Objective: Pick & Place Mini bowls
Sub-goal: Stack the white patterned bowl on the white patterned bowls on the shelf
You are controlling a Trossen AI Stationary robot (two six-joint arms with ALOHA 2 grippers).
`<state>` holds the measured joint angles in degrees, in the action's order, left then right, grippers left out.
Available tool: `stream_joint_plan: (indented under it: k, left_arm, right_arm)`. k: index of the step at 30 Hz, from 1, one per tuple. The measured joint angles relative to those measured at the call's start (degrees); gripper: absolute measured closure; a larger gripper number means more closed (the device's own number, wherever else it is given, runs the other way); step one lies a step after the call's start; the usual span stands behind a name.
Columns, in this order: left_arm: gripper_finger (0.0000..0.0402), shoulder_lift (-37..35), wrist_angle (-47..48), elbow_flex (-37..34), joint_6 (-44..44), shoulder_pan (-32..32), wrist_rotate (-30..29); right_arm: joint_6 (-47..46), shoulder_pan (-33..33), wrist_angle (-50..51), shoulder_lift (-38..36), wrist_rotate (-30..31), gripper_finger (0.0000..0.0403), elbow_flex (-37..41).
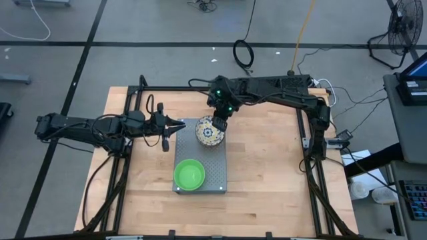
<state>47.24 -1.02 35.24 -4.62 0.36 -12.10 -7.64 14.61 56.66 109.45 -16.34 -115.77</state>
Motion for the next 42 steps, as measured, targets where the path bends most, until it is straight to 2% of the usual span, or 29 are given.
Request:
stream_joint_plan:
  k: [6, 17, 32, 36, 42]
  left_arm:
    - [0.0355, 0.0, 0.0, 0.0, 0.0, 0.0, 0.0]
    - [0.0355, 0.0, 0.0, 0.0, 0.0, 0.0, 0.0]
    - [0.0355, 0.0, 0.9, 0.0, 0.0, 0.0, 0.0]
    - [0.0355, 0.0, 0.9, 0.0, 0.0, 0.0, 0.0]
    - [0.0355, 0.0, 0.9, 0.0, 0.0, 0.0, 0.0]
  right_arm:
    - [0.0, 0.0, 0.7, 0.0, 0.0, 0.0403, 0.0]
    - [-0.4, 0.0, -2.5, -0.3, -0.4, 0.04, 5.7]
    - [-1.2, -0.3, -5.4, -2.2, 0.2, 0.0376, 6.1]
    - [-0.1, -1.1, -7.0, -3.7, 4.4, 0.036, 6.1]
    - [1.5, -3.0, -10.2, -5.1, 9.2, 0.0315, 6.1]
